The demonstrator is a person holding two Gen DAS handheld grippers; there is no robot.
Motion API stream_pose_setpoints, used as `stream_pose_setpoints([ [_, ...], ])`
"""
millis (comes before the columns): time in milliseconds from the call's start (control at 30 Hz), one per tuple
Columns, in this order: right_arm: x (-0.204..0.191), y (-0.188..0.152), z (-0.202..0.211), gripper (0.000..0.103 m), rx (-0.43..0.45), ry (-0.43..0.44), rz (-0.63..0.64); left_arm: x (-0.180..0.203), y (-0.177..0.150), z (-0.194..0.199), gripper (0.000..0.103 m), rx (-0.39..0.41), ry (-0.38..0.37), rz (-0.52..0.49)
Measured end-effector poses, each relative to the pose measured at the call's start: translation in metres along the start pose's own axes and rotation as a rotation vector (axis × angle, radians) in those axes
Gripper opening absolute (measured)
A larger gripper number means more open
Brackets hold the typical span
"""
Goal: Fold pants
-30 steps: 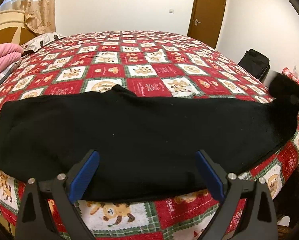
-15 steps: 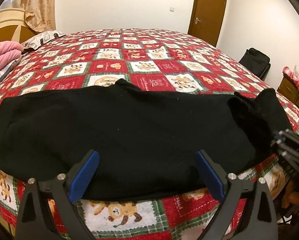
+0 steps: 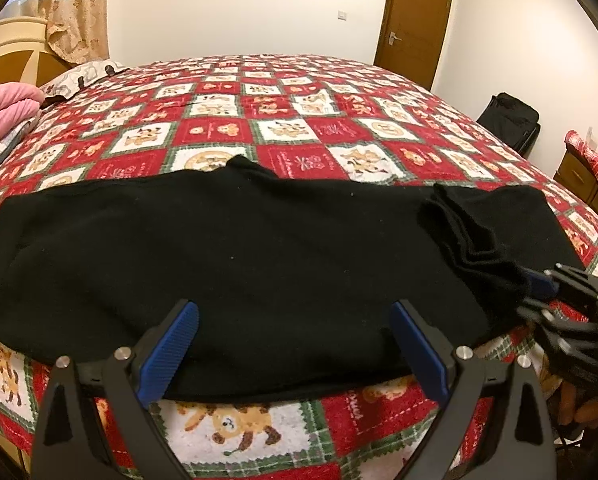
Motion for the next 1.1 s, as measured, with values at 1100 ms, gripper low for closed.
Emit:
stream_pose_setpoints([
  [1100,0.175,0.052,0.060,0.016,0.163,-0.201,-0.461,0.114,0.008,-0.012,0.098,0.029,-0.130,-0.213],
])
Point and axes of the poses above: each gripper's, at about its wrist camera, not at the fingertips, and z roughly against the way its jaws point, x to its right, y to its top, the point moved 7 cm from there along -z, roughly the way its jaws point, and after that the axes turned 10 degrees about y, right-handed, at the moved point
